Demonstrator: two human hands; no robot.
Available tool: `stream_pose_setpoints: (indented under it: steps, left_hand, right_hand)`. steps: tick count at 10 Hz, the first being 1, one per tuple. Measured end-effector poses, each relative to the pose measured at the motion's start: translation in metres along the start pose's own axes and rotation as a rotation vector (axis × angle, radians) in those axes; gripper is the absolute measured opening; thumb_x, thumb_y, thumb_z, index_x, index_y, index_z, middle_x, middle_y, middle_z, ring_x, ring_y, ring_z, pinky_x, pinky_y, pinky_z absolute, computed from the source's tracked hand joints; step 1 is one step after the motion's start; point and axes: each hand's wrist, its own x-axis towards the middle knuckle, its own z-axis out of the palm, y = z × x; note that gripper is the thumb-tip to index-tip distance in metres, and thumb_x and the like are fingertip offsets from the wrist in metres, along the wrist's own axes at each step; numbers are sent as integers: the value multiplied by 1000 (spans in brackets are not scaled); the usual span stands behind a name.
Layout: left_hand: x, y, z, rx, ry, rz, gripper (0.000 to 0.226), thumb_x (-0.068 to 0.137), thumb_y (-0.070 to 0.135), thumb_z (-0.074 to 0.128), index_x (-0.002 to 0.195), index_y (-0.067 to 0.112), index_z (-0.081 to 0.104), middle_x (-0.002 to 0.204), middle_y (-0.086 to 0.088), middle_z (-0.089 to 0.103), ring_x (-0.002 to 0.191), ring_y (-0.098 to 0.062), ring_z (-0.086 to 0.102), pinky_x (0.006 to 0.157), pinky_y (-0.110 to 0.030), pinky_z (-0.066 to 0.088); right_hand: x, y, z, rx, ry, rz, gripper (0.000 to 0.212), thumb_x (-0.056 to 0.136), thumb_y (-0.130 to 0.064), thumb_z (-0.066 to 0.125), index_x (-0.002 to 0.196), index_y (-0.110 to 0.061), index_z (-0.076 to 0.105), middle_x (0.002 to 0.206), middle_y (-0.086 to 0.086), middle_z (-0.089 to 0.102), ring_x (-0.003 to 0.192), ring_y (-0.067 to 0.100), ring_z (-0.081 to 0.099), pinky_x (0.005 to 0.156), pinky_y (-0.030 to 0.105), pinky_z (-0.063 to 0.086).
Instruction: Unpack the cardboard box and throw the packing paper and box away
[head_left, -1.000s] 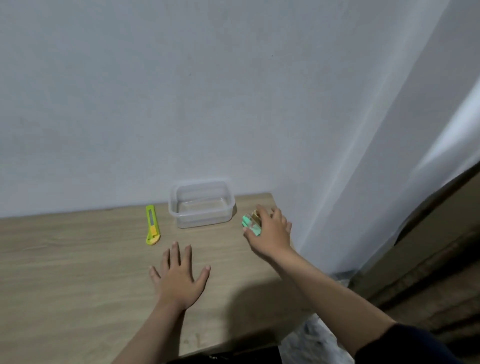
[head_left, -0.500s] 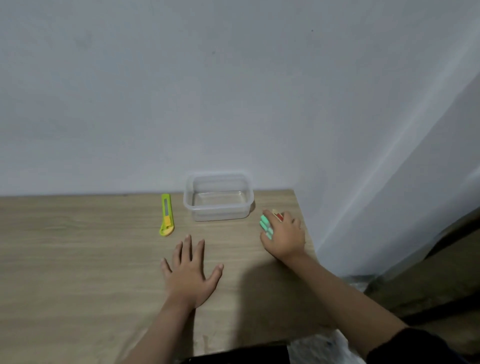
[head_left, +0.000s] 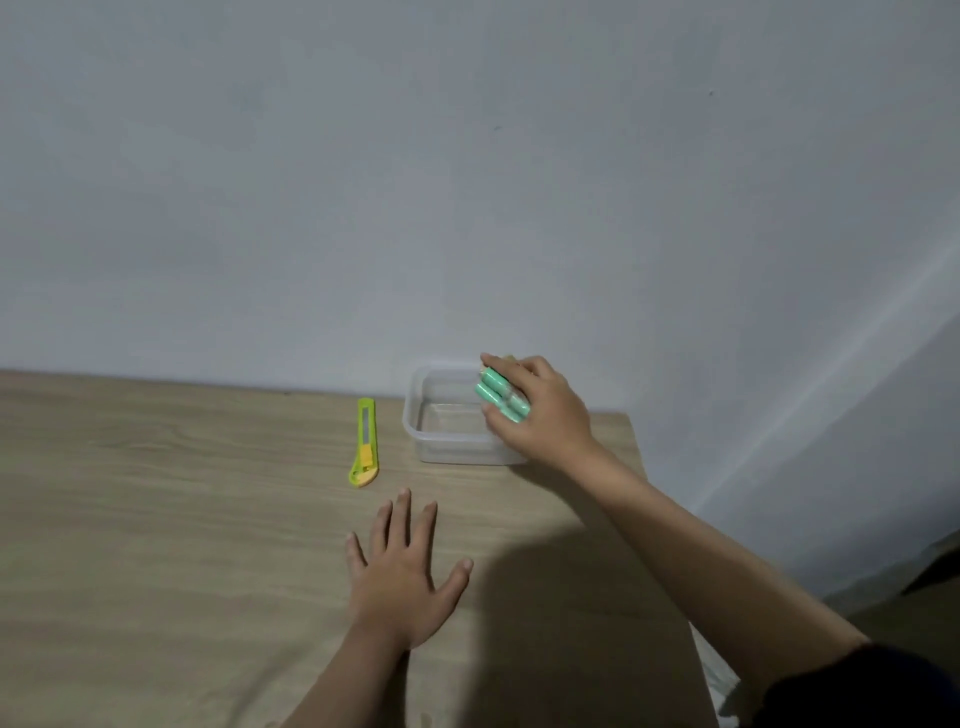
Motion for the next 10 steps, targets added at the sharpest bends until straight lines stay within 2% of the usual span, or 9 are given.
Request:
stream_pose_setpoints:
  steps: [1, 2, 3, 4, 6, 7, 8, 9, 10]
  left_hand:
    - [0, 0, 0, -3, -3, -9, 81, 75, 75, 30, 145, 38, 13, 159, 7, -4, 146, -20, -2, 112, -58, 3]
    - [1, -2, 3, -15, 21, -3, 82, 73, 76, 33, 145, 38, 19, 159, 6, 4, 146, -22, 6, 110, -61, 8]
    - [2, -3, 6, 0, 29, -3, 82, 73, 77, 33, 144, 39, 20, 159, 6, 6, 146, -22, 9, 110, -61, 10]
    - [3, -3, 5, 4, 34, -7, 81, 73, 77, 32, 144, 40, 18, 159, 7, 1, 146, -20, 6, 110, -60, 7]
    - [1, -2, 4, 7, 30, -5, 80, 75, 77, 30, 145, 40, 16, 159, 8, -1, 146, -19, 2, 111, -60, 7]
    - [1, -3, 4, 7, 11, -8, 81, 74, 77, 29, 145, 41, 15, 159, 9, -3, 146, -19, 1, 111, -59, 5]
    - [2, -2, 1, 7, -5, -14, 81, 73, 78, 30, 144, 41, 16, 159, 8, -2, 146, -19, 0, 111, -59, 5]
    - [1, 0, -5, 1, -33, -15, 81, 74, 77, 29, 144, 41, 12, 159, 9, -6, 146, -17, -5, 112, -58, 1]
    - [2, 1, -6, 13, -54, 1, 80, 76, 75, 30, 145, 40, 10, 159, 8, -8, 145, -18, -7, 112, -57, -1]
  right_hand:
    - [35, -6, 15, -25, -223, -42, 55, 73, -46, 60, 125, -51, 44, 109, -8, 54, 104, 16, 58, 86, 32, 49]
    - [58, -2, 33, -49, -446, -69, 52, 75, -38, 64, 126, -42, 52, 115, -3, 58, 107, 15, 57, 89, 29, 45]
    - [69, 10, 52, -83, -590, -51, 55, 74, -37, 66, 127, -32, 54, 130, -7, 58, 118, 15, 54, 100, 33, 44]
    - [72, 23, 64, -70, -689, -32, 52, 75, -33, 70, 125, -28, 57, 131, -7, 59, 119, 12, 54, 104, 35, 43]
    - [73, 28, 64, 0, -697, -18, 54, 73, -25, 76, 124, -27, 59, 128, -7, 62, 117, 8, 54, 100, 23, 41]
    - [74, 25, 53, 29, -667, 16, 56, 72, -28, 78, 125, -29, 58, 126, -5, 63, 115, 10, 56, 94, 22, 40]
    - [68, 13, 36, 84, -582, 64, 54, 74, -30, 76, 124, -29, 58, 131, -2, 59, 121, 15, 52, 101, 30, 40]
    - [54, -1, 13, 120, -414, 67, 46, 78, -32, 72, 122, -25, 60, 128, -2, 61, 119, 13, 54, 100, 25, 40]
    - [15, -16, 4, 281, -114, 81, 33, 80, -22, 69, 113, -22, 66, 113, -3, 68, 102, 6, 60, 83, 4, 38]
